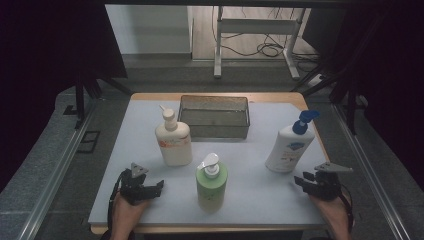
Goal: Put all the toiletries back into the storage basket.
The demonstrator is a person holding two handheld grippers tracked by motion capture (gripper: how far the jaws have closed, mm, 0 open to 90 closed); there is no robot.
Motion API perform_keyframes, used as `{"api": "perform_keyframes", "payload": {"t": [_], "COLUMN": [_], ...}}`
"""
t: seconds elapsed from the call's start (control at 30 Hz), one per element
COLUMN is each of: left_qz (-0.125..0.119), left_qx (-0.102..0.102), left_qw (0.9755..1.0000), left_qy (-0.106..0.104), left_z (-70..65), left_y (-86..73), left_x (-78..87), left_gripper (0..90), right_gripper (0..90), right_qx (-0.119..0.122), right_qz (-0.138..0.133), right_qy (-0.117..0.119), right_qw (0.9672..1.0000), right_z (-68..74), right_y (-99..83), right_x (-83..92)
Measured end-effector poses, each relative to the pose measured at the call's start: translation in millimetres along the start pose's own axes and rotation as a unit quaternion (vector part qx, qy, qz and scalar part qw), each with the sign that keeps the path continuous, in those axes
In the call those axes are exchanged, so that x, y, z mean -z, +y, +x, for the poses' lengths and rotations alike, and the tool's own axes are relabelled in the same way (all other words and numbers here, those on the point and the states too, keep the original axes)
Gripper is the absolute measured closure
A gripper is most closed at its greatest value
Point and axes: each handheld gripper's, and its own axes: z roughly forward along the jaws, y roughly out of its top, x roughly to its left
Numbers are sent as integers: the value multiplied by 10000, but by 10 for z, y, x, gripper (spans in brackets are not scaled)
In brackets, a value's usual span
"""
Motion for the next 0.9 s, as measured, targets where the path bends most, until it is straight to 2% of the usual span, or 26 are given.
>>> {"api": "perform_keyframes", "payload": {"t": [0.03,0.1,0.13,0.27,0.33,0.4,0.43,0.9], "left_qz": [0,0,1,1,1,3,2,2], "left_qx": [0,-1,-2,-2,-2,-3,-5,-6], "left_qw": [10000,10000,10000,10000,10000,10000,10000,10000], "left_qy": [0,1,1,2,3,3,3,6], "left_z": [0,0,0,0,-1,-1,0,-1], "left_y": [0,0,0,0,0,0,0,0], "left_x": [0,0,0,0,0,0,0,-1], "left_gripper": [121,121,121,121,120,120,120,120], "right_gripper": [575,657,657,753,825,843,887,896], "right_qx": [0,105,105,70,136,151,162,124], "right_qz": [0,34,34,13,36,39,48,62], "right_qy": [0,-77,-77,-127,-155,-155,-146,-368], "right_qw": [10000,9999,9999,9999,9998,9998,9998,9992], "right_z": [0,-26,-26,-61,-80,-83,-93,-219], "right_y": [0,15,15,32,54,59,78,202], "right_x": [0,-6,-6,-16,-35,-41,-63,-207]}}
